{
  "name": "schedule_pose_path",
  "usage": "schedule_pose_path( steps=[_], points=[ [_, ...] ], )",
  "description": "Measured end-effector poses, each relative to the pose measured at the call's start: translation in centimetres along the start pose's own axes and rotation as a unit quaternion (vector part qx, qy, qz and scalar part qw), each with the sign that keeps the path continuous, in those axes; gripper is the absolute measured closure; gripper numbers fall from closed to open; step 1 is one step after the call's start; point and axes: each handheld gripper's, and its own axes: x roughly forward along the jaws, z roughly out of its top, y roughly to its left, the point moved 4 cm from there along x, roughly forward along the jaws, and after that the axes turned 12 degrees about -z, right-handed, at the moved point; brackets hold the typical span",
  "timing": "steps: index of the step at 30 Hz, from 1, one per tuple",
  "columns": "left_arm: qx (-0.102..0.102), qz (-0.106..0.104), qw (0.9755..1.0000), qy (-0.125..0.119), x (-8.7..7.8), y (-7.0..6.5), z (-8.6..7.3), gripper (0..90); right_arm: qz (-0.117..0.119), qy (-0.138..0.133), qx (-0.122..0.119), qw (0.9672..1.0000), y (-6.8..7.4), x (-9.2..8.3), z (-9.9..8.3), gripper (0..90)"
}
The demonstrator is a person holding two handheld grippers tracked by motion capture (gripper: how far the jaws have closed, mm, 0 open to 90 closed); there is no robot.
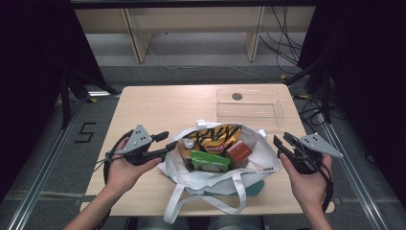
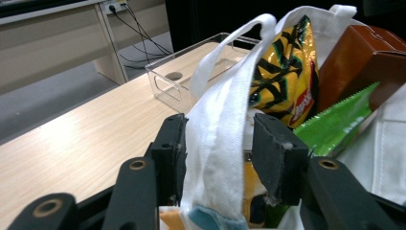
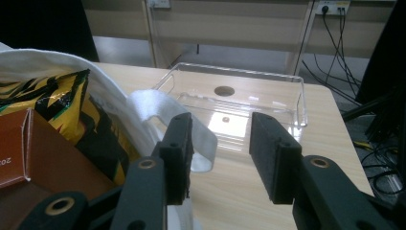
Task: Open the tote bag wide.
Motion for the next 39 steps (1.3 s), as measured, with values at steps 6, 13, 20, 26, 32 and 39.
schedule_pose_path(
  steps=[6,13,20,26,32,39],
  points=[
    [0.003,-0.004,0.9999,0.011,0.6,0.1,-0.3,59.5,0.01,0.0,-0.006,0.9999,0.5,0.0,0.1,60.6],
    [0.005,-0.011,0.9998,0.016,1.0,0.3,-0.5,68.5,0.024,0.006,-0.019,0.9995,1.1,0.1,0.0,60.6],
    [0.01,-0.004,0.9998,0.016,1.1,0.8,-0.4,76.6,0.041,0.01,-0.029,0.9987,1.9,0.6,-0.2,61.0],
    [0.0,0.001,0.9999,0.01,1.3,1.4,-0.4,80.4,0.045,0.024,-0.033,0.9981,2.5,0.9,-0.3,61.1],
    [-0.003,0.005,1.0,0.008,1.2,1.8,-0.3,80.6,0.043,0.031,-0.038,0.9979,2.5,1.5,-0.5,61.2],
    [-0.006,0.006,0.9999,0.007,1.4,1.9,-0.3,80.9,0.046,0.033,-0.044,0.9974,2.3,2.0,-0.7,64.4]
  ],
)
